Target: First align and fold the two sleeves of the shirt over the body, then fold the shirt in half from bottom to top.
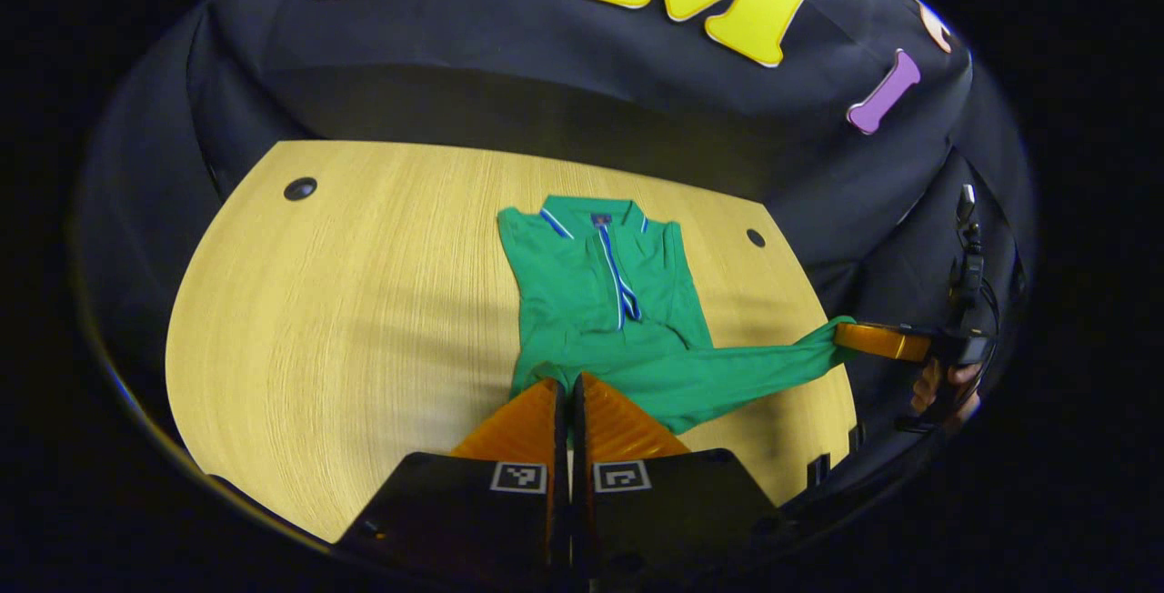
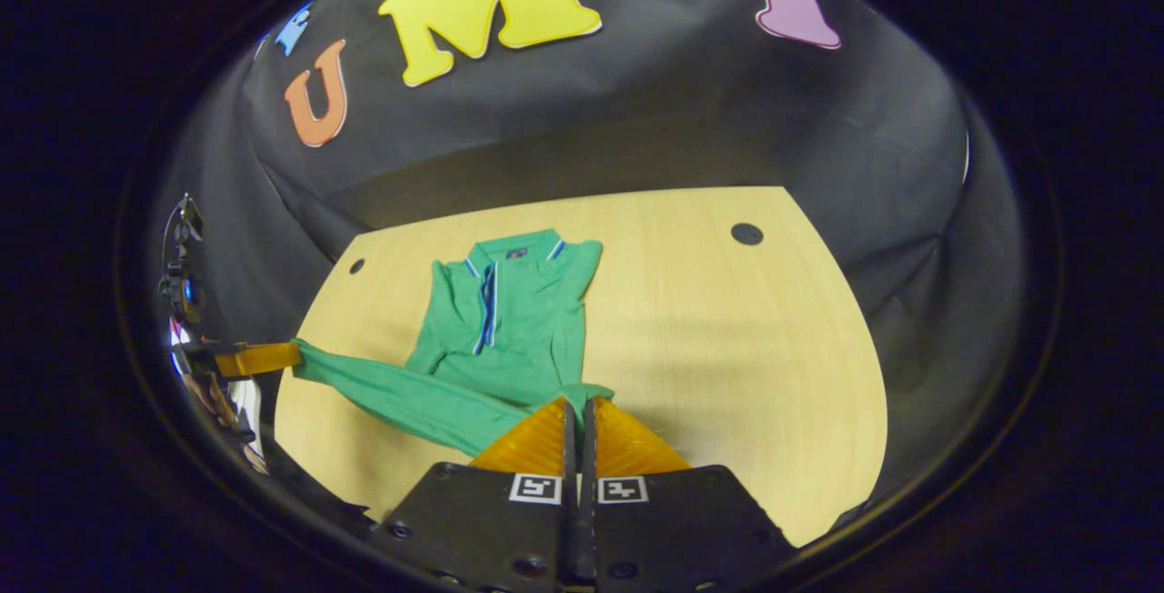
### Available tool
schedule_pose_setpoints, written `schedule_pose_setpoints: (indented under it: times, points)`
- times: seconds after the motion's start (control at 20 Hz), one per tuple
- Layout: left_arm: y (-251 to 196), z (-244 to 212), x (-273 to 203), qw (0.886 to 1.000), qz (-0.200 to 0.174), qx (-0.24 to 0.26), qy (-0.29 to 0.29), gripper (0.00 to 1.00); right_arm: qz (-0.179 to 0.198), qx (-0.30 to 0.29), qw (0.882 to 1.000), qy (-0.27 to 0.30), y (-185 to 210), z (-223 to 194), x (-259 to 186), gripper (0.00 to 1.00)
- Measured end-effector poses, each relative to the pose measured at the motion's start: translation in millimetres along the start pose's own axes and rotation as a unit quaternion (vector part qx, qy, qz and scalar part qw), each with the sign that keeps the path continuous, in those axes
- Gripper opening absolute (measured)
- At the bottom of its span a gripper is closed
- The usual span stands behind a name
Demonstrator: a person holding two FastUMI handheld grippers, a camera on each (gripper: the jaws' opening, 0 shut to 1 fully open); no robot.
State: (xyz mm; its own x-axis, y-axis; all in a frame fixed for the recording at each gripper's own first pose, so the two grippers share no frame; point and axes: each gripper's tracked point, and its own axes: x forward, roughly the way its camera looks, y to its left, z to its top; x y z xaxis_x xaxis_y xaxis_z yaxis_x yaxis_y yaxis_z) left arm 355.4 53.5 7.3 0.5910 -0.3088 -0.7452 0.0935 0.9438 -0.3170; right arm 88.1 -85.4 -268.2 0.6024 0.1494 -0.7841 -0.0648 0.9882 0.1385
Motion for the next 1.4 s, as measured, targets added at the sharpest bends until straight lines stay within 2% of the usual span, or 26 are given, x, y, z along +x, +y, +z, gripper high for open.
schedule_pose_setpoints:
  times: [0.2, 0.5, 0.65, 0.9, 1.15, 1.25, 1.35, 1.4]
  points:
    - [15.9, 42.5, 30.3, 0.999, 0.024, 0.017, -0.030, 0.06, 0.005, -0.008, 1.000, -0.028, 12.4, 54.7, 38.0, 0.00]
    - [33.1, 103.1, 75.6, 0.997, 0.042, -0.001, -0.072, 0.06, 0.009, -0.001, 0.997, -0.081, 22.0, 136.9, 84.9, 0.00]
    - [48.1, 130.3, 103.9, 0.993, 0.061, 0.013, -0.103, 0.06, 0.003, -0.003, 0.995, -0.099, 19.3, 165.9, 114.4, 0.00]
    - [69.9, 133.4, 160.2, 0.990, 0.087, 0.014, -0.107, 0.07, 0.002, -0.018, 0.995, -0.099, 20.5, 176.1, 174.6, 0.00]
    - [90.9, 134.1, 200.5, 0.986, 0.106, 0.013, -0.125, 0.11, -0.036, -0.044, 0.994, -0.090, 7.3, 162.3, 224.7, 0.02]
    - [95.9, 130.6, 208.3, 0.986, 0.120, 0.027, -0.116, 0.18, -0.044, -0.047, 0.994, -0.083, 8.5, 153.4, 235.4, 0.07]
    - [97.5, 127.3, 209.5, 0.985, 0.130, 0.040, -0.107, 0.49, -0.037, -0.047, 0.995, -0.080, 13.5, 146.4, 238.3, 0.17]
    - [97.3, 126.9, 209.4, 0.984, 0.139, 0.043, -0.106, 0.66, -0.040, -0.048, 0.995, -0.082, 14.8, 143.9, 237.2, 0.27]
